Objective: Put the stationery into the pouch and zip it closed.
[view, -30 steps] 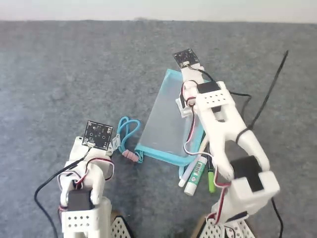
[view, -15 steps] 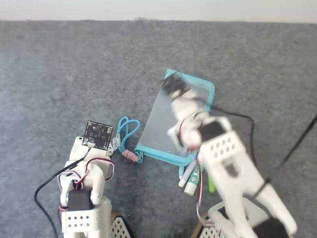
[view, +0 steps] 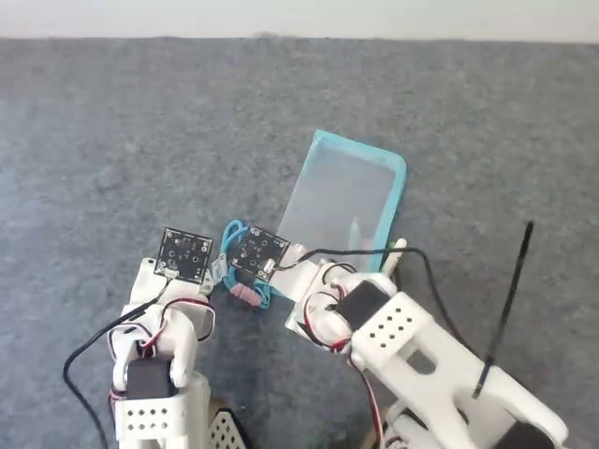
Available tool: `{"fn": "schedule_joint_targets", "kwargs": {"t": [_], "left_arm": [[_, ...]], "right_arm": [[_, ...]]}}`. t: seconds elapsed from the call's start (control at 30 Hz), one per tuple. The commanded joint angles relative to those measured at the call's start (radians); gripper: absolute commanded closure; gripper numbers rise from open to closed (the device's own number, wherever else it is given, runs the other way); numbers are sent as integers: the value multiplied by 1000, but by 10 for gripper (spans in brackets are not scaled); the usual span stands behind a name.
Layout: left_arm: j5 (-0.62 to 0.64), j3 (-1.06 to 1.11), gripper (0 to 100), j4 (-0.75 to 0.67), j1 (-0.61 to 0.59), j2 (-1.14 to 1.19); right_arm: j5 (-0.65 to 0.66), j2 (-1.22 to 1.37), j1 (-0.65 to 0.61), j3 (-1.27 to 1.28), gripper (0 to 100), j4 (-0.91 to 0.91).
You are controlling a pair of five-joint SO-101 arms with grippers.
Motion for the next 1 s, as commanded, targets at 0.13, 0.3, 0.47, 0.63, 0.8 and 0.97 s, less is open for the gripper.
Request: {"fn": "schedule_joint_targets", "kwargs": {"t": [0.13,0.3,0.47,0.63,0.8,0.97], "left_arm": [[15,-8,988,3,-6,-26],[15,-8,988,3,-6,-26],[15,-8,988,5,-6,-26],[15,-8,988,5,-5,-26],[15,-8,988,3,-5,-26],[15,-8,988,5,-6,-26]], "right_arm": [[34,113,88,-12,753,-90],[55,163,131,-38,753,-105],[66,194,174,-75,753,-76],[84,194,108,-78,753,-41],[86,205,104,-78,753,-62],[87,206,214,-89,753,-97]]}}
